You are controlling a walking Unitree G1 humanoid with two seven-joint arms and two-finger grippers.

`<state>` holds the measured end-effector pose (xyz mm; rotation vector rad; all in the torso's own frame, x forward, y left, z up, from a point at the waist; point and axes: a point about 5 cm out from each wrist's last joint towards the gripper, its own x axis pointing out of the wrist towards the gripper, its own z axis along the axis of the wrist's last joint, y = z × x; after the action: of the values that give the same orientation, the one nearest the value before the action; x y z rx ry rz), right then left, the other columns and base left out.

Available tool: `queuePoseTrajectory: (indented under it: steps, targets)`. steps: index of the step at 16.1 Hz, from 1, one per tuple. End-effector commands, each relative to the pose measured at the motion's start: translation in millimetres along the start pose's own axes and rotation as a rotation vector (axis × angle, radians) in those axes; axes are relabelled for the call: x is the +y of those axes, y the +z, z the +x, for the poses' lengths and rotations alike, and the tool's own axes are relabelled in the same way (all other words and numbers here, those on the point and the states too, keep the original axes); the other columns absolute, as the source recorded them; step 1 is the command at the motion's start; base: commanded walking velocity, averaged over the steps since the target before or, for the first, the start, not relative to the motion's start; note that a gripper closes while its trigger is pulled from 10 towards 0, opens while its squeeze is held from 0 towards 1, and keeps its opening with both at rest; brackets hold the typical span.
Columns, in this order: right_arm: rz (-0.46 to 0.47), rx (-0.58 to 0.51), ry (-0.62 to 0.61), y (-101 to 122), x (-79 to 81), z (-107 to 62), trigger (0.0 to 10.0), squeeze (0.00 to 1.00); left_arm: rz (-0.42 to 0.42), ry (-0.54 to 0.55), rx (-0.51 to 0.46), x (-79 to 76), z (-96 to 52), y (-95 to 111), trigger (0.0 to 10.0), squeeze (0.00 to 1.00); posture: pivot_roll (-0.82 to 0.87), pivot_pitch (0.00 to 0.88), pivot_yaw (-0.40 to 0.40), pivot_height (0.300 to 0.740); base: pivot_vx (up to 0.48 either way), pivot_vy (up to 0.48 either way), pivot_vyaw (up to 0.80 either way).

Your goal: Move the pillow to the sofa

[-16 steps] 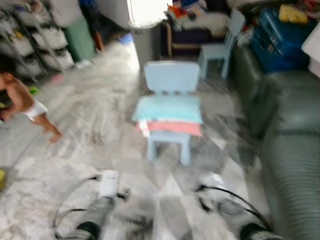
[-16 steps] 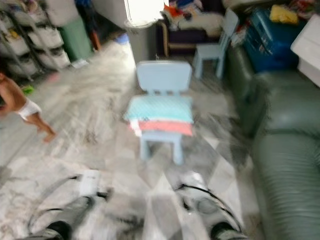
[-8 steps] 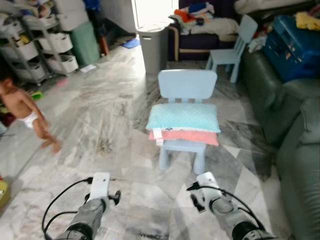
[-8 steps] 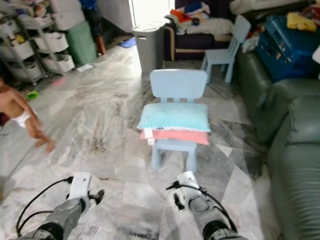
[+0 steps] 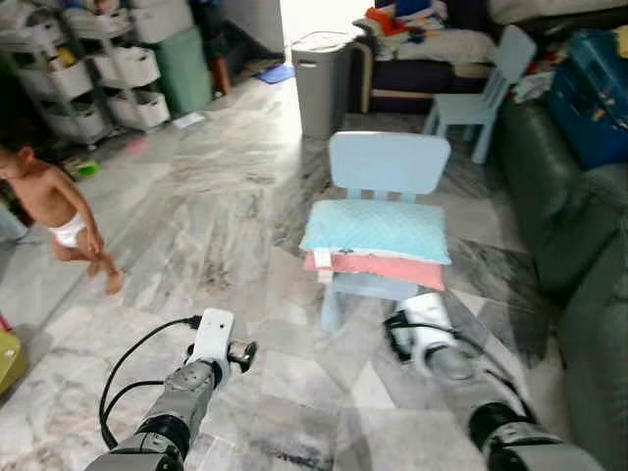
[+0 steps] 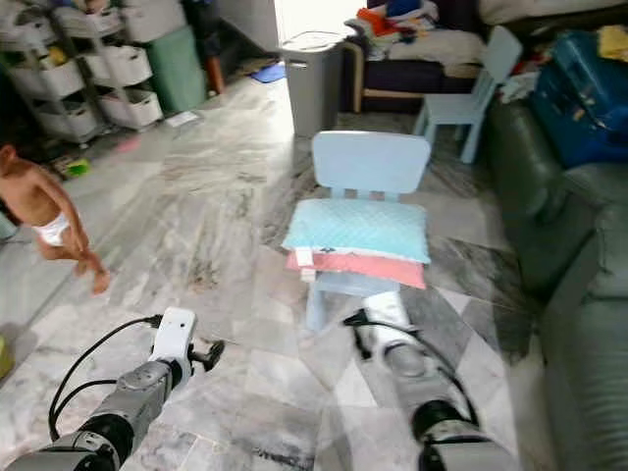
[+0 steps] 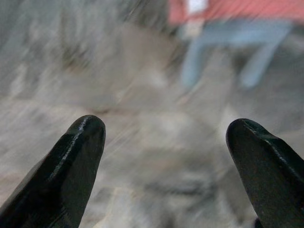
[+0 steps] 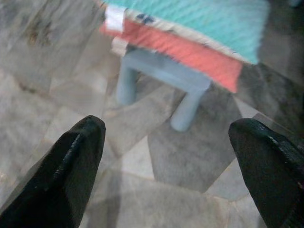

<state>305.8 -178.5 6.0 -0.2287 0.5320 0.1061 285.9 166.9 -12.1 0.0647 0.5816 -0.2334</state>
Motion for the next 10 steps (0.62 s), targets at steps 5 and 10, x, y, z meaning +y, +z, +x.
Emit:
queuePoseTrajectory:
  steps: [5,10]
  targets:
    - [0.150,-0.191,-0.127,-1,-31.5,-19.0,10.0,0.00,-0.028,-0.074,-0.320,9.2,-23.1,19,10.0,0.00,0.00,0.000,0.054,0.740,0.000,0.000,0.00]
    - [0.139,-0.260,-0.213,-4,-50.4,-46.2,10.0,0.00,-0.063,-0.017,-0.378,9.6,-48.0,7,10.0,0.00,-0.01,0.000,0.029,0.740,0.000,0.000,0.00]
